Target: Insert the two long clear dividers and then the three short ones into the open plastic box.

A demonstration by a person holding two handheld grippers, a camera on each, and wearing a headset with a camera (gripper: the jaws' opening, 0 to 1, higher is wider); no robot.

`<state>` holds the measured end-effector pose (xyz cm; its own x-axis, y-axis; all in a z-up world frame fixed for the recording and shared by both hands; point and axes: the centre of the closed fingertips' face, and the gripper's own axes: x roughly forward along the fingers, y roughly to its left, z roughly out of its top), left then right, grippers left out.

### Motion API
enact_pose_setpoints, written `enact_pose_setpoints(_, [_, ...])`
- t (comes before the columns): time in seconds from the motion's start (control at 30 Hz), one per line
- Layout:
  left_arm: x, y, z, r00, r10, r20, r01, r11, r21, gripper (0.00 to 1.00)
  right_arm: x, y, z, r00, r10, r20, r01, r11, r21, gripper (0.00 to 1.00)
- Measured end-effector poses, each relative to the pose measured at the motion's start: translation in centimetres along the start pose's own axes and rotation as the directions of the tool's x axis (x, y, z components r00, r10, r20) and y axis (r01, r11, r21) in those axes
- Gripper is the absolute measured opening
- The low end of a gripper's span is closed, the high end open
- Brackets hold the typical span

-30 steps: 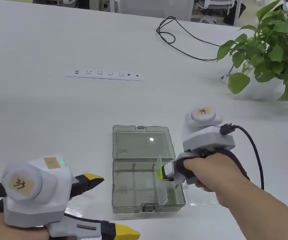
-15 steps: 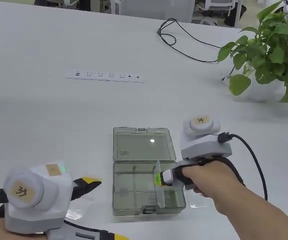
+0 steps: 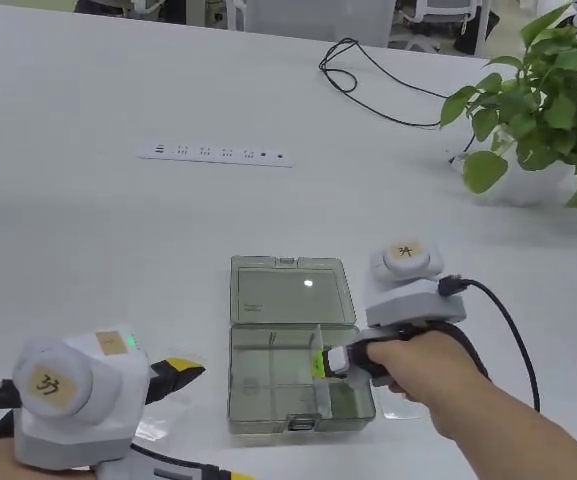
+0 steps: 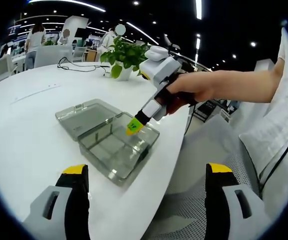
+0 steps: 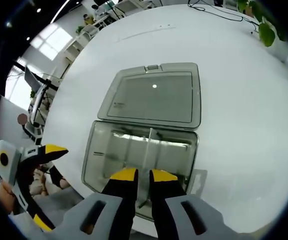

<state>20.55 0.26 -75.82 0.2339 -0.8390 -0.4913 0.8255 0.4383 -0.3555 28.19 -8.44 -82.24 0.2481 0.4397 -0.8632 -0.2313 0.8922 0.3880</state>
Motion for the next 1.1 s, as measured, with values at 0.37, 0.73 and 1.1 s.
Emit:
enact_pose_setpoints(0.37, [-0.1, 0.1, -0.1, 0.9999, 0.012, -0.001, -0.012, 1.000, -0.007, 0.99, -0.8, 0.4, 0.6, 0.9977, 0.045, 0.050, -0.044, 0.999, -0.022, 0.15])
enact_pose_setpoints(0.73, [-0.2, 0.2, 0.1, 0.9997, 0.026, -0.002, -0.026, 1.000, -0.009, 0.98, -2.9, 1.0, 1.3, 0.9856, 0.112, 0.127, -0.096, 0.988, -0.123, 0.24])
enact_pose_setpoints(1.1, [-0.7, 0.5, 0.2, 0.9985, 0.054, 0.005, -0.054, 0.998, -0.020, 0.98, -4.8, 1.6, 1.6, 0.9687, 0.176, 0.175, -0.137, 0.966, -0.219, 0.34])
